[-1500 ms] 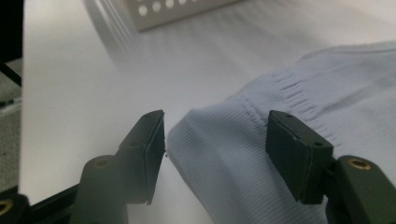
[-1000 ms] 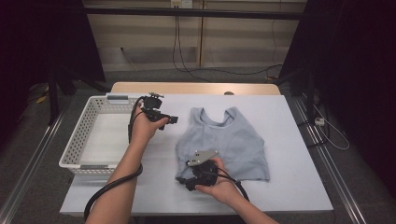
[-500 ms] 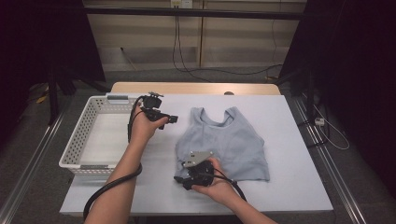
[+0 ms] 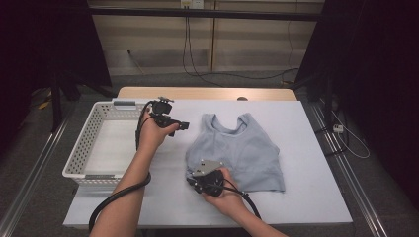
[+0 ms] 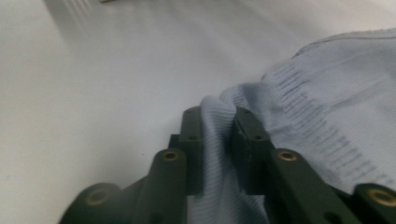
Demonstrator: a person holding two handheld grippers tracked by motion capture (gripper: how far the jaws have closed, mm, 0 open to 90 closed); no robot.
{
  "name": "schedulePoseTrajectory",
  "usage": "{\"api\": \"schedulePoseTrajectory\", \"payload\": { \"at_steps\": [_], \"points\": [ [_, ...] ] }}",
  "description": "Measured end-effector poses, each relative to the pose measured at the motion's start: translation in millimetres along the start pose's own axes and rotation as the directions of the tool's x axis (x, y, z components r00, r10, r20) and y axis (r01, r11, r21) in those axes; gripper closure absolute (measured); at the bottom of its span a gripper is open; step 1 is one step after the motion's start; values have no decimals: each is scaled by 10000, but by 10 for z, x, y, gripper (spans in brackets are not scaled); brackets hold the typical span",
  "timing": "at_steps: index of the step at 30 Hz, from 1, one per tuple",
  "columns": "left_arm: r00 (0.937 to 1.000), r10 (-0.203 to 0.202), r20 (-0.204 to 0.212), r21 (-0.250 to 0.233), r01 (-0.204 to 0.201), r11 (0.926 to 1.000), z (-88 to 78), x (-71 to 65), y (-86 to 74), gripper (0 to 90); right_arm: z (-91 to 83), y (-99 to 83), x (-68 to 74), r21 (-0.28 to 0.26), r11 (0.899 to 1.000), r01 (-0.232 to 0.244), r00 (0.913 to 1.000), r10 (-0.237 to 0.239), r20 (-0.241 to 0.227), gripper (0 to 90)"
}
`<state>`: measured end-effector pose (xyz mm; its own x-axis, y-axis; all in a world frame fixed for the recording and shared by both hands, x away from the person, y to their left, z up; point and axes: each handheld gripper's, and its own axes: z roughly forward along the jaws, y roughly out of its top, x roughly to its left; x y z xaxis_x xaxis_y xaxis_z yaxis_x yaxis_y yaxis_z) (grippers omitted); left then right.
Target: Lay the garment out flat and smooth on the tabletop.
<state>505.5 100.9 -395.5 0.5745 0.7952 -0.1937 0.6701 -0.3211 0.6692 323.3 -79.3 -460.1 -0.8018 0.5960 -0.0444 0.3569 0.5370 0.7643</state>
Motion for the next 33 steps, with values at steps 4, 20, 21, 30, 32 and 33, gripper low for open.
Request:
{"api": "schedulePoseTrajectory", "payload": {
  "at_steps": [4,20,21,30,32,33],
  "points": [
    [9999,170,11,-68,-170,9998,26,-3,14,116,-9,-5,-27,-120,9994,-314,9994,313,-134,800],
    [9961,874,-117,-225,-876,9959,230,-43,45,193,-265,2,59,-830,9941,-699,9891,583,-1355,803],
    [9961,882,-105,-219,-884,9958,245,-48,50,195,-281,6,75,-865,9937,-717,9885,593,-1389,803],
    [9920,1234,278,-147,-1230,9923,459,-138,119,293,-396,31,160,-1093,9927,-503,9860,320,-1639,802],
    [9897,1381,374,-22,-1381,9904,528,-168,129,321,-417,31,165,-1133,9923,-496,9864,309,-1613,802],
    [9884,1472,362,4,-1473,9891,563,-178,133,333,-425,28,163,-1162,9921,-481,9864,289,-1618,802]
  ]
}}
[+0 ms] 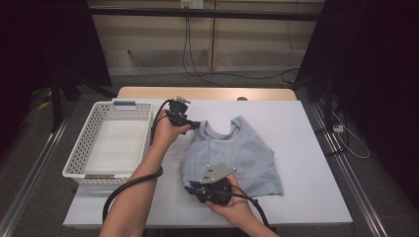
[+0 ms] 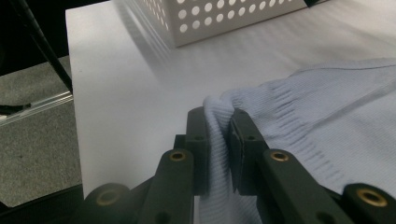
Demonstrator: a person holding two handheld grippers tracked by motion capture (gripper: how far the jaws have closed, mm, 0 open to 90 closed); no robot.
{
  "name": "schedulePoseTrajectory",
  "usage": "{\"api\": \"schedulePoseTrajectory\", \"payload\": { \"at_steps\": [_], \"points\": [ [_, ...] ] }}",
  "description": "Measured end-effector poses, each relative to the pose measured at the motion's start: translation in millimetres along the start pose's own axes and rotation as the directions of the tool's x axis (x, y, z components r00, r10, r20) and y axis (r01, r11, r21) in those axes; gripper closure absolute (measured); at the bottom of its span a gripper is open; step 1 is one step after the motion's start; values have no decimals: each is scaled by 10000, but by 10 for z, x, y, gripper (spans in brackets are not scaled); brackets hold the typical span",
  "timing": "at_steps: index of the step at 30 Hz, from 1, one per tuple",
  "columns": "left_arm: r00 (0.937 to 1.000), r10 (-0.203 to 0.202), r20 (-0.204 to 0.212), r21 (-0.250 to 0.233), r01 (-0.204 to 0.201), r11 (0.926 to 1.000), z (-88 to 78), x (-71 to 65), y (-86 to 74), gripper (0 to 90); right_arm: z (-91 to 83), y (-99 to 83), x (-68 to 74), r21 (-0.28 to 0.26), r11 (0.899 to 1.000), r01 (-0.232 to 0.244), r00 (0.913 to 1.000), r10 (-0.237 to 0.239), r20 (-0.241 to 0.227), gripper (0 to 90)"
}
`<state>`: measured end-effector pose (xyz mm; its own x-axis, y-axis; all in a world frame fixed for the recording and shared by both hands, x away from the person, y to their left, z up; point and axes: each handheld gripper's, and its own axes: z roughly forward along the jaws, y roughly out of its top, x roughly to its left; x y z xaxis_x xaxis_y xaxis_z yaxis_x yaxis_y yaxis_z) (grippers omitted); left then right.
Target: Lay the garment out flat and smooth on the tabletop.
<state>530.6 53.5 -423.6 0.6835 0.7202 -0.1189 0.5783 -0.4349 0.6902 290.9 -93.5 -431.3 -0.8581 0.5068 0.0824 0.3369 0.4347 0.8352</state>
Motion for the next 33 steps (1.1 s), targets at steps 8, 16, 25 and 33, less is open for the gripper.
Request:
{"api": "schedulePoseTrajectory", "payload": {
  "at_steps": [8,16,25,33],
  "points": [
    [9997,211,97,279,-214,9994,283,-34,10,468,-123,-51,-14,-158,9997,-189,9998,190,52,801],
    [9994,331,136,659,-339,9973,370,-51,-17,595,-194,-77,-11,-271,9991,-321,9992,328,242,800],
    [9987,-461,221,1367,427,9897,330,-82,31,837,-216,-61,-8,-237,9989,-405,9984,414,376,801],
    [9855,-1690,138,1469,1652,9753,29,170,66,866,-251,18,33,-158,9998,-128,9993,134,363,801]
  ]
}}
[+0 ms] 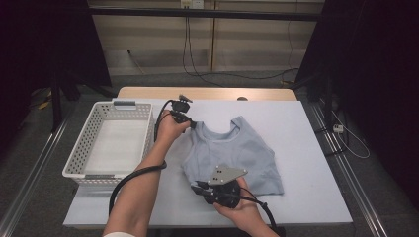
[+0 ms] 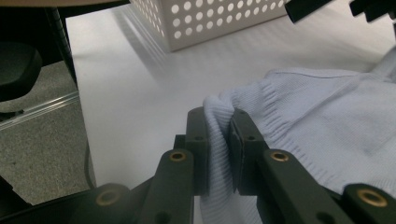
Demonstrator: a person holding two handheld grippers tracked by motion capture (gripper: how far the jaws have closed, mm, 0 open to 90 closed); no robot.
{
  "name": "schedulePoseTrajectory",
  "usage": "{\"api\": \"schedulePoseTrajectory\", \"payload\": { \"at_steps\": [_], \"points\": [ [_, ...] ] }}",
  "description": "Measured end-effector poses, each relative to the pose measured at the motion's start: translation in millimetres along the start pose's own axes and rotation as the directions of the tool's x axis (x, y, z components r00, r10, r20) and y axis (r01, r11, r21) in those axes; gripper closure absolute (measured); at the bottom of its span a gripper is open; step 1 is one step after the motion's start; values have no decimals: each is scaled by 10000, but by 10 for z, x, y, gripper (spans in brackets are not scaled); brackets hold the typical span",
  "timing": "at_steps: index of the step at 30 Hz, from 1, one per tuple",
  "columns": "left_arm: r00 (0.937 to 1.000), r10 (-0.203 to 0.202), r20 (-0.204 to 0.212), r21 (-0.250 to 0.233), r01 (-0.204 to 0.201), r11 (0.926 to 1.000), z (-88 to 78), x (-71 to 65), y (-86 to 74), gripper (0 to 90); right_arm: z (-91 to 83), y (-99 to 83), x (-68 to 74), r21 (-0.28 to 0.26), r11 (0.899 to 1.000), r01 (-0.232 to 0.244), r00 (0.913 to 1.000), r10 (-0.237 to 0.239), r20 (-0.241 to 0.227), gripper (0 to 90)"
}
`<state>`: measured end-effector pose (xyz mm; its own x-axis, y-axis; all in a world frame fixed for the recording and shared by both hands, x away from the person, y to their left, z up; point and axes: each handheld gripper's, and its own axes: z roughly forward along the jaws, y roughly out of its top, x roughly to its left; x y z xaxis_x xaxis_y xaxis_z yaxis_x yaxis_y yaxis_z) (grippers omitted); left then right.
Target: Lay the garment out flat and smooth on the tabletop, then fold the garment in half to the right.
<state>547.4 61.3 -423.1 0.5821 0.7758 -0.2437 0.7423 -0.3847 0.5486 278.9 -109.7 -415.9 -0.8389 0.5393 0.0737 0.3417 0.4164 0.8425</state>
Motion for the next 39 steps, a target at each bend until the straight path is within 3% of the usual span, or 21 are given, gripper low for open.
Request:
{"api": "schedulePoseTrajectory", "payload": {
  "at_steps": [5,10,21,39],
  "points": [
    [9996,-244,-130,-97,242,9997,-231,96,19,867,-22,113,15,-268,9995,176,9998,-176,5,802],
    [9994,-290,-192,-93,288,9995,-353,141,2,867,-23,219,45,-392,9985,392,9992,-395,-66,802],
    [9982,-559,-222,-99,557,9984,-477,174,-45,866,31,237,90,-343,9977,591,9976,-602,-333,801],
    [9978,-649,-166,-291,644,9975,-599,112,49,866,-15,270,113,-486,9971,577,9975,-596,-386,801]
  ]
}}
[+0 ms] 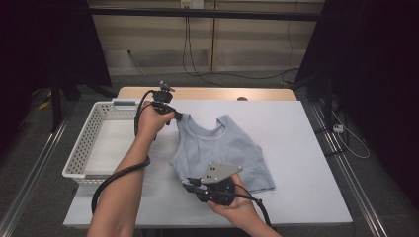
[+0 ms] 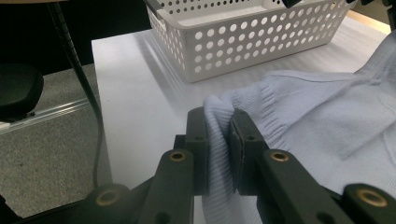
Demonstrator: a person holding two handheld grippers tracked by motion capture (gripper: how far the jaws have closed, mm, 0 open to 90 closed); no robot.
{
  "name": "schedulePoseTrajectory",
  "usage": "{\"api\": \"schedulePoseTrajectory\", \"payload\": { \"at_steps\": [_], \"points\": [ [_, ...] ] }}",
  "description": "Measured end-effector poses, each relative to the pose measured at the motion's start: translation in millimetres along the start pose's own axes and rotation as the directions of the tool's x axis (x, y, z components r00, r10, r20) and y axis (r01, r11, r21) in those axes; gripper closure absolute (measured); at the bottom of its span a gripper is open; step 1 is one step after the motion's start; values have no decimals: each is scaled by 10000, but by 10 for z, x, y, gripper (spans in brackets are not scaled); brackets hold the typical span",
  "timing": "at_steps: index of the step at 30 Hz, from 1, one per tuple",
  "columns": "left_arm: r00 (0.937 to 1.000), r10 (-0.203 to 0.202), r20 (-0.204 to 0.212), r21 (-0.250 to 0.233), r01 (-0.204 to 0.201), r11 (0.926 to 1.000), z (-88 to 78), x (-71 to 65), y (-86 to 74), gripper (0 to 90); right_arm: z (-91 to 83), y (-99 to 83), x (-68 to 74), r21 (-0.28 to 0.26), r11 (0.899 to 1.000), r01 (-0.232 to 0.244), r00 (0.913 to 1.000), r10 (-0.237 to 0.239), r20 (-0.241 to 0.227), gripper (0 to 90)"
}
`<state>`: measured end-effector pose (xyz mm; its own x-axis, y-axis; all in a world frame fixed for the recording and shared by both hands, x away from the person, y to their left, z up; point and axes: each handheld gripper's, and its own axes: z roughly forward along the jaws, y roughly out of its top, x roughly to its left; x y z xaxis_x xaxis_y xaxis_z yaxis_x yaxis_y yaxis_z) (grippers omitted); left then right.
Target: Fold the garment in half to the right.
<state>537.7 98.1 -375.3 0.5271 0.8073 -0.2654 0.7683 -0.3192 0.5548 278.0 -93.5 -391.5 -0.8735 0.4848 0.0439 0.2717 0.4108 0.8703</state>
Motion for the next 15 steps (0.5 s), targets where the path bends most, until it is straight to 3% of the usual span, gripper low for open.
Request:
{"api": "schedulePoseTrajectory", "payload": {
  "at_steps": [15],
  "points": [
    [10000,0,44,157,-1,9999,-30,92,27,867,84,55,-8,-40,9993,-364,9992,363,-164,802]
  ]
}}
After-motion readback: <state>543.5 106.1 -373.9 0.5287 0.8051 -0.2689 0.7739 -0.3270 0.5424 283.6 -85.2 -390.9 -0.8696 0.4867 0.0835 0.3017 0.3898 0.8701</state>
